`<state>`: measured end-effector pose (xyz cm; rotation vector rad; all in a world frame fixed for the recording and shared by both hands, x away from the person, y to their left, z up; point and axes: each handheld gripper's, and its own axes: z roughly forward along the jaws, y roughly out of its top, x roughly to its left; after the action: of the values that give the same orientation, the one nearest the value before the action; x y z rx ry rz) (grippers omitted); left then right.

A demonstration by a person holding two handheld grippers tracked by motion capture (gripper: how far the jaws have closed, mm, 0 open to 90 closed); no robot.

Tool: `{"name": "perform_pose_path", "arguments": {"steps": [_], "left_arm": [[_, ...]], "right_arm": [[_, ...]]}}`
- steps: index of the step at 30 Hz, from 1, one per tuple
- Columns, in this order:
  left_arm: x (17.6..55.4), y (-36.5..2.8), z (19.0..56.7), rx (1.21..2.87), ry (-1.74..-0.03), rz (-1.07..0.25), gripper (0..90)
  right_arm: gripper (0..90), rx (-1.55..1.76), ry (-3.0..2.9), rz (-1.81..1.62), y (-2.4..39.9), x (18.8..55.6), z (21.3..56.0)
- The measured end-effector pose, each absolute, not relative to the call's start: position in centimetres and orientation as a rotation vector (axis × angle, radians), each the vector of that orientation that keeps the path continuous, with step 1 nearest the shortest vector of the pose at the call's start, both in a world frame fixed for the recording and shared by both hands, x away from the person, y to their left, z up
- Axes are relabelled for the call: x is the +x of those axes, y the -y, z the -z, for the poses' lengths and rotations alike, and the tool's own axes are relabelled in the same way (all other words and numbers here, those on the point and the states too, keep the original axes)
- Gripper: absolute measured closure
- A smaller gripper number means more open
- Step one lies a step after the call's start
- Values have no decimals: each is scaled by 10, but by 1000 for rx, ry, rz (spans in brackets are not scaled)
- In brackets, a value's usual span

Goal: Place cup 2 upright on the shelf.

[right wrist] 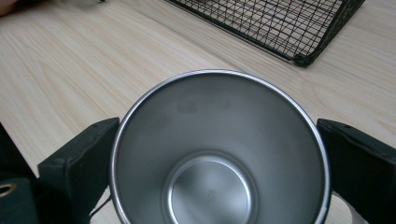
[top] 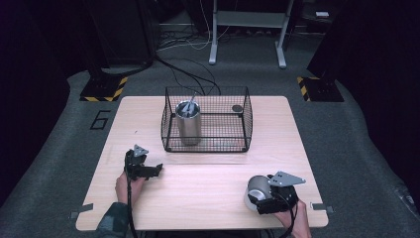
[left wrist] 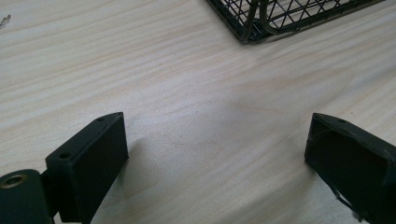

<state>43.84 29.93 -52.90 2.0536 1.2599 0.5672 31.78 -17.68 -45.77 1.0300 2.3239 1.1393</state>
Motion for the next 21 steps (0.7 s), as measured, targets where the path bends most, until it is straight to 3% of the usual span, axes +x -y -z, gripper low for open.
{"name": "perform_pose_path", "arguments": {"steps": [21], "left_arm": [[439, -298, 530, 2017, -1281, -574, 60]], "right_arm": [[58, 1003, -2290, -1124, 172, 315, 461]]}}
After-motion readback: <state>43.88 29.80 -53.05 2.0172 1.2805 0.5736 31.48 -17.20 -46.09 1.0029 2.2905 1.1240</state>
